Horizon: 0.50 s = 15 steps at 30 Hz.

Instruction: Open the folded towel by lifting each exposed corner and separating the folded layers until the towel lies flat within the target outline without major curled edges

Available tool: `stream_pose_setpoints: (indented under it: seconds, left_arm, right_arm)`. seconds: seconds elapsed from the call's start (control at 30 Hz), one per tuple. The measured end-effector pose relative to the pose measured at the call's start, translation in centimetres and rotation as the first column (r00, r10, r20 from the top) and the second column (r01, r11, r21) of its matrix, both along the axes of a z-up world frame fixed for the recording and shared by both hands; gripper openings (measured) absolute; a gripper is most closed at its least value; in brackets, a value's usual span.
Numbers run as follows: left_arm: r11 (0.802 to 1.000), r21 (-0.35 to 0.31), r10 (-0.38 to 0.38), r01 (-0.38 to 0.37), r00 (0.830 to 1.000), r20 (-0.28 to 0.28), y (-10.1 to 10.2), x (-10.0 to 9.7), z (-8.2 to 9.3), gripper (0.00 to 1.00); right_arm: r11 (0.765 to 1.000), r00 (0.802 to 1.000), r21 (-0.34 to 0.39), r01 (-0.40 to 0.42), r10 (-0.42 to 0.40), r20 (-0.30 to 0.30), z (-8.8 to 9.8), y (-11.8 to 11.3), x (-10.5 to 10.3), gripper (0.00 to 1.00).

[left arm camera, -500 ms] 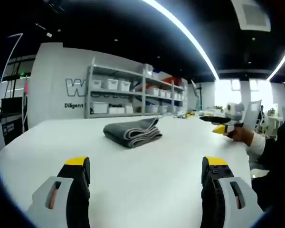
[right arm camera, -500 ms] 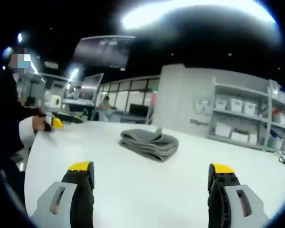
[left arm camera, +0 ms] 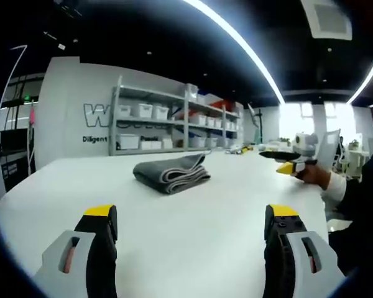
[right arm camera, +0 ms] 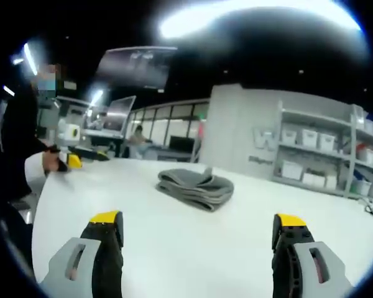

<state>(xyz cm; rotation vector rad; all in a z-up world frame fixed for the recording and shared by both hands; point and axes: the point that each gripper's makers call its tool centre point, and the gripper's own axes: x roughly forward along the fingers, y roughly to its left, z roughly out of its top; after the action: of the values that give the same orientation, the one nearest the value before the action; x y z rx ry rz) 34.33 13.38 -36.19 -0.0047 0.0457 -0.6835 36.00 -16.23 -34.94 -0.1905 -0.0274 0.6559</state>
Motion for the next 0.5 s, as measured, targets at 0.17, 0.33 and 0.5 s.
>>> stream_pose_setpoints:
  seconds: [0.17, 0.33, 0.5]
  left_arm:
    - [1.000, -0.002, 0.002, -0.003, 1.000, -0.003, -0.04, -0.09, -0.06, 0.98]
    - [1.000, -0.008, -0.005, 0.005, 1.000, -0.004, -0.28, -0.33, -0.02, 0.99]
    - [1.000, -0.012, -0.003, 0.003, 1.000, -0.007, -0.05, -0.08, 0.01, 0.99]
  right_arm:
    - [1.000, 1.000, -0.007, 0.002, -0.002, 0.002, -0.06, 0.01, -0.02, 1.00]
    - [1.000, 1.000, 0.001, -0.002, 0.002, -0.008, -0.12, -0.01, -0.09, 1.00]
    - [1.000, 1.000, 0.006, -0.008, 0.008, -0.003, 0.01, 0.11, -0.22, 1.00]
